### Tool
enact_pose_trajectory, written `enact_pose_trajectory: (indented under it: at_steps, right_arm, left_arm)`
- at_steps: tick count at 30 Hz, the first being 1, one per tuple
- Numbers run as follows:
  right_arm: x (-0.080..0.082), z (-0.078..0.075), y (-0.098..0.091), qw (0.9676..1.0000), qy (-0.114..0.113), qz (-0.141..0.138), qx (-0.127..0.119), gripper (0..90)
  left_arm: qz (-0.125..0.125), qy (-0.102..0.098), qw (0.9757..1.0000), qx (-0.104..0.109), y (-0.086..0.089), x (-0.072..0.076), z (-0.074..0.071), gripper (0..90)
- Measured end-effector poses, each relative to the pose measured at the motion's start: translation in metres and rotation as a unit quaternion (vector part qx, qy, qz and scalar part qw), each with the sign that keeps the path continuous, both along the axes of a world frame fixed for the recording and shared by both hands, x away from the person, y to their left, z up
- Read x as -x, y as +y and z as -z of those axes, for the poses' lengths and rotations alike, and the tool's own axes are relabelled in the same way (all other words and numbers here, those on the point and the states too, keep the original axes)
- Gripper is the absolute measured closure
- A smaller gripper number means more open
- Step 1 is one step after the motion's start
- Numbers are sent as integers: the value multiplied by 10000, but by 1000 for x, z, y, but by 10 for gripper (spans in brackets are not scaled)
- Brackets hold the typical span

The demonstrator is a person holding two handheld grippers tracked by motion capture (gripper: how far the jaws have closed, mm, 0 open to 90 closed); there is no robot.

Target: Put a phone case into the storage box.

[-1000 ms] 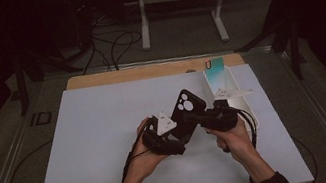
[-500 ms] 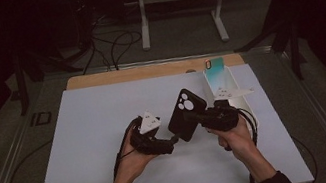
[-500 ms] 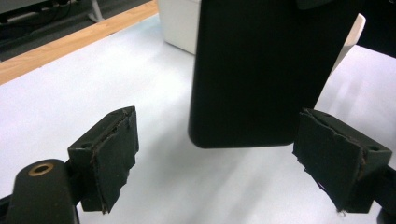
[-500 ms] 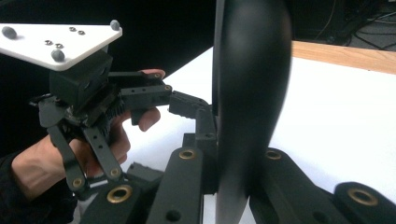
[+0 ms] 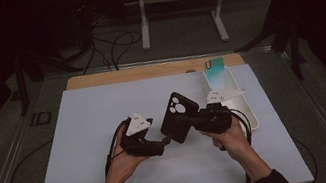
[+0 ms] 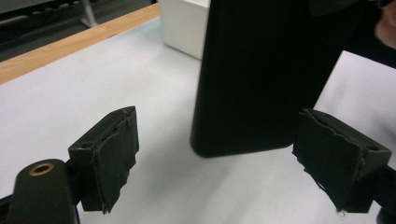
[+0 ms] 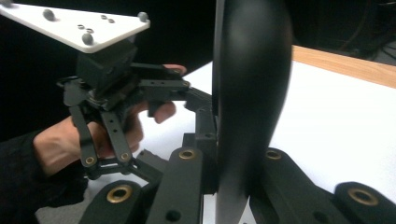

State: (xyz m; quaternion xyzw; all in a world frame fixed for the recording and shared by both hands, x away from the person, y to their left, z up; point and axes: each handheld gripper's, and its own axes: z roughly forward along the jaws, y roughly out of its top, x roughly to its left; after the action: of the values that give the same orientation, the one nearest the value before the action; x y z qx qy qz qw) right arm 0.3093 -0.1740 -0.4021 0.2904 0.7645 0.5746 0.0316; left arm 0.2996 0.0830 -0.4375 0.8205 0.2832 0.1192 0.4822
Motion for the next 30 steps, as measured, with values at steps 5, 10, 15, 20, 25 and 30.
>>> enact_pose_trajectory:
  at_steps: [5,10,15,20,25,30]
  right_arm:
    - [3,-2,7,9992,-119,-360,-100,856]
    - [5,-5,12,9975,-217,-643,-213,856]
    - [6,-5,13,9964,-307,-762,-207,856]
    - [4,-5,11,9959,-335,-802,-246,856]
    - [1,-4,7,9956,-314,-816,-331,856]
    - [0,-7,4,9967,-457,-654,-127,839]
  left_arm:
    - [275,98,9995,-99,-1,0,2,131]
    - [485,159,9987,-69,-3,1,4,142]
    - [658,162,9977,14,-3,3,4,215]
    - [752,155,9970,63,-4,4,4,309]
    - [818,147,9965,69,-4,5,5,396]
    - [864,102,9962,69,-5,6,6,478]
